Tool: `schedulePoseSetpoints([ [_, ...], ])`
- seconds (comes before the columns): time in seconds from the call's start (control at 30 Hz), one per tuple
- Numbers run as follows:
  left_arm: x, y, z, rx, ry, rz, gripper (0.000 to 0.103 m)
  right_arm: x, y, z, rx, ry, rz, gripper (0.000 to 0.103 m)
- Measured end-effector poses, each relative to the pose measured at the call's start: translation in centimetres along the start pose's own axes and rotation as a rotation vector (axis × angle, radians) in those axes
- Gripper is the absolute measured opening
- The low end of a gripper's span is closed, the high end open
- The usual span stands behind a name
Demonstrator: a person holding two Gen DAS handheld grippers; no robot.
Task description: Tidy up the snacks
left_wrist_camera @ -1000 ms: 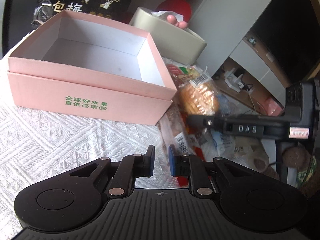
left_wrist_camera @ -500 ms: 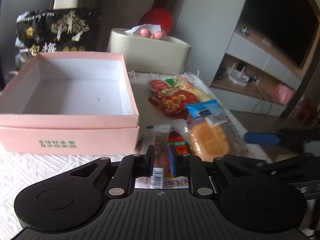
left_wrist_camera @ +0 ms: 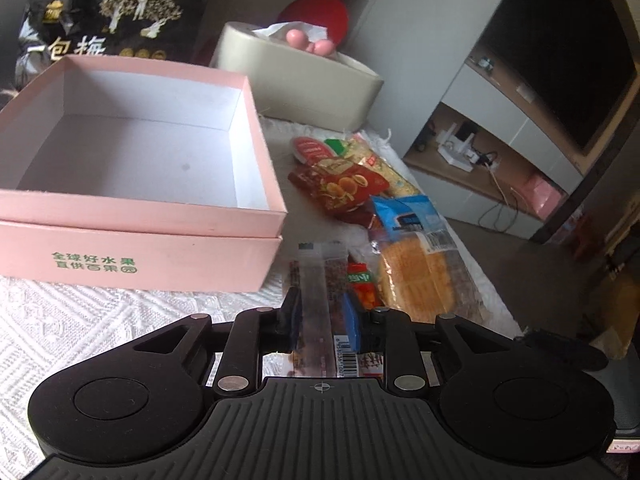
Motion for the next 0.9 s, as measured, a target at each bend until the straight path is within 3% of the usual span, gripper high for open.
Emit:
schedulePoseSetpoints([
  [0.17,-0.8,-2.6,-0.1,0.089,-0.002,-0.128,0.026,-0.6,1.5,-0.4,-0.052,0.048,0.082,0.103],
  [0.37,-1.7,-4.5,-0.8,0.208,-0.006,-0.268,0.027,-0.3,1.2,-0.2,-0.027,0.087,0.054,0.103],
  [0.67,-1.1,-4.1,-0.7,0.144,0.042,-0.233,0.032,-1.0,1.5,0.1,-0.051,0.05,0.067,0.103],
  [0.77,-1.2,-4.8,-1.2,0.152,0.059,-0.284,0.046,-1.6,1.5,0.2,-0.052,0.006,0.081,0.103],
  [0.9,-1.2,-5.7,-1.6,0.185,0.069,-0.334,0.054,-1.8,1.5,0.3,-0.05,-0.006,0.083,0.103],
])
Point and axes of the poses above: each gripper's, at about its wrist camera, not at the fingertips, and z roughly against the way its jaws point, y to its left, x to its top, the point moved 3 cm from there along -z, roughly the way its jaws point, and after that the axes turned 12 degrees about y, right-handed, at the moved point
